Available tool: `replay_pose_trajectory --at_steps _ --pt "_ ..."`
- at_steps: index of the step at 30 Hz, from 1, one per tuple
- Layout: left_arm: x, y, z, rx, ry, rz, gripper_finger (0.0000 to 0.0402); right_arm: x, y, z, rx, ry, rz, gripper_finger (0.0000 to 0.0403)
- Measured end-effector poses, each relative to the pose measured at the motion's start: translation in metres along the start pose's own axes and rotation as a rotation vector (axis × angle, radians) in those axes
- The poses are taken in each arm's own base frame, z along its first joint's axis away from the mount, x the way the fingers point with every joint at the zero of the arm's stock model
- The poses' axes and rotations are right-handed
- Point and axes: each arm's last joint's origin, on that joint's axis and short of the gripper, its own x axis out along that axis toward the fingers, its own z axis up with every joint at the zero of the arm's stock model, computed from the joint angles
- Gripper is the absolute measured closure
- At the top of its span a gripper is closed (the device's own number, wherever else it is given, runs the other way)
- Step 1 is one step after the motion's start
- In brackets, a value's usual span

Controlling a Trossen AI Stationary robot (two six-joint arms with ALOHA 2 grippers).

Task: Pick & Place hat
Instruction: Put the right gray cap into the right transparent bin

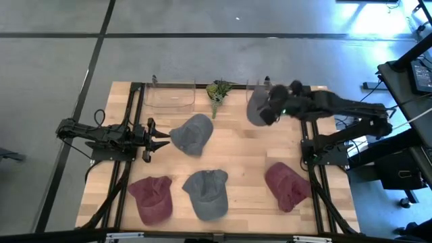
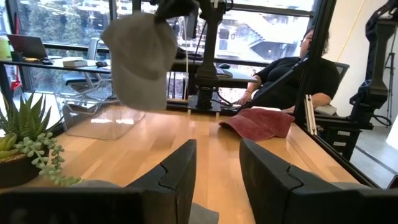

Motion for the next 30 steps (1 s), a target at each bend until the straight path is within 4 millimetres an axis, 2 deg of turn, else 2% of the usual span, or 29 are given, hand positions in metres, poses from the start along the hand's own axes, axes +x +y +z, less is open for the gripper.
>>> replay_pose_trajectory --at_steps 6,12,21,30 --pt "0.000 0.000 0.000 0.001 0.000 0.000 0.0282 0.004 -0.035 0.020 0.045 -0.015 -0.111 0.0359" --pt "0.000 0.000 0.000 0.002 0.001 0.000 0.0282 0.022 -0.062 0.021 0.093 0.043 -0.232 0.0359" --pt "0.000 0.000 0.000 0.002 0.001 0.000 0.0285 0.064 -0.086 -0.007 0.098 0.215 -0.413 0.0359" --pt "0.000 0.000 0.000 0.002 0.000 0.000 0.0285 0.106 -0.098 -0.037 0.089 0.297 -0.496 0.0359"
